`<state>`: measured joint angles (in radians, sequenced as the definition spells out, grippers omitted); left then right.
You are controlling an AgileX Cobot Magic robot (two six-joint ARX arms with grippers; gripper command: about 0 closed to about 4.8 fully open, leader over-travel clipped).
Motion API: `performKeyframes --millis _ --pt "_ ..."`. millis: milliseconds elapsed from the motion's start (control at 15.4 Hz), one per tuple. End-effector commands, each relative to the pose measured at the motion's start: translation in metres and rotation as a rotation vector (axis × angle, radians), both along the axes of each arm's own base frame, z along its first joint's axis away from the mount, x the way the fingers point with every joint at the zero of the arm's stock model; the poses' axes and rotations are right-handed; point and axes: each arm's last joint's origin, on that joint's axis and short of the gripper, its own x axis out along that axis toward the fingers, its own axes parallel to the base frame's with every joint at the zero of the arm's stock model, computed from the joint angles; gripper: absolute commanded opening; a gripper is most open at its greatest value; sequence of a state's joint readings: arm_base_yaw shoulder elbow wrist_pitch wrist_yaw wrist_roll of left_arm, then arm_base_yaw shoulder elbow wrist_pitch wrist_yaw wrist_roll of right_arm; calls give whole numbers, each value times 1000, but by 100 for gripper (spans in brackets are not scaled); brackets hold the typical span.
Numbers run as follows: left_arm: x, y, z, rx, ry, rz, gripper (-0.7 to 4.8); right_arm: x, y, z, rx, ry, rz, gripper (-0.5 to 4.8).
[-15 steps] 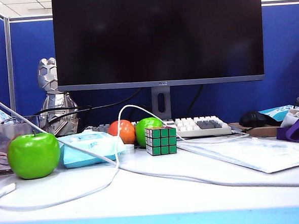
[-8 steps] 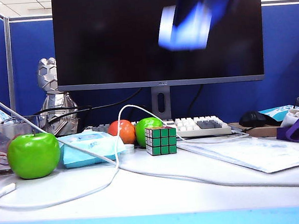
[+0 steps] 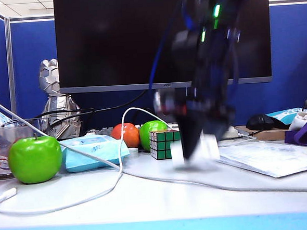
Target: Pick up the Type-C charging cable and the charging base, insert one end of the Type-C charger into the corresponding slot on the base, and finally place the plugged-in charger back on the table.
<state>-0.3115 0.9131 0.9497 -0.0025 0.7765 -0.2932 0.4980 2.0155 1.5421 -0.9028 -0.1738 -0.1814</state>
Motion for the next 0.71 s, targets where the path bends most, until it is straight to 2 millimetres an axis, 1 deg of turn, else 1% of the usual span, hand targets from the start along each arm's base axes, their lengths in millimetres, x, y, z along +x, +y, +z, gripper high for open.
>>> performKeyframes --millis 65,130,194,259,324,389,518,583,648,712 --pt "-1 0 3 -7 -16 -2 -5 4 1 -21 -78 36 -2 84" --pt "-1 0 3 -5 -18 -2 -5 3 1 -23 -102 40 -6 202" --pt "-1 0 2 -2 -21 -1 -5 3 0 -23 -127 37 -8 225" --pt "-1 0 2 -2 -21 -2 -5 3 -1 -20 -150 41 -10 226" --pt "-1 0 2 -2 -21 -2 -5 3 -2 -17 -172 42 -12 254" --pt "0 0 2 -2 -19 -2 -5 5 -1 -7 -189 39 -6 299" --pt "0 0 2 -1 -16 -2 -5 10 2 8 -177 10 -6 321" --pt "0 0 2 -1 -16 -2 -5 13 3 17 -164 -11 -8 321" --pt "0 0 2 -1 -16 -2 -5 15 5 22 -143 -19 -11 324" --pt "0 0 2 -1 -16 -2 -5 14 5 21 -123 -4 -7 324"
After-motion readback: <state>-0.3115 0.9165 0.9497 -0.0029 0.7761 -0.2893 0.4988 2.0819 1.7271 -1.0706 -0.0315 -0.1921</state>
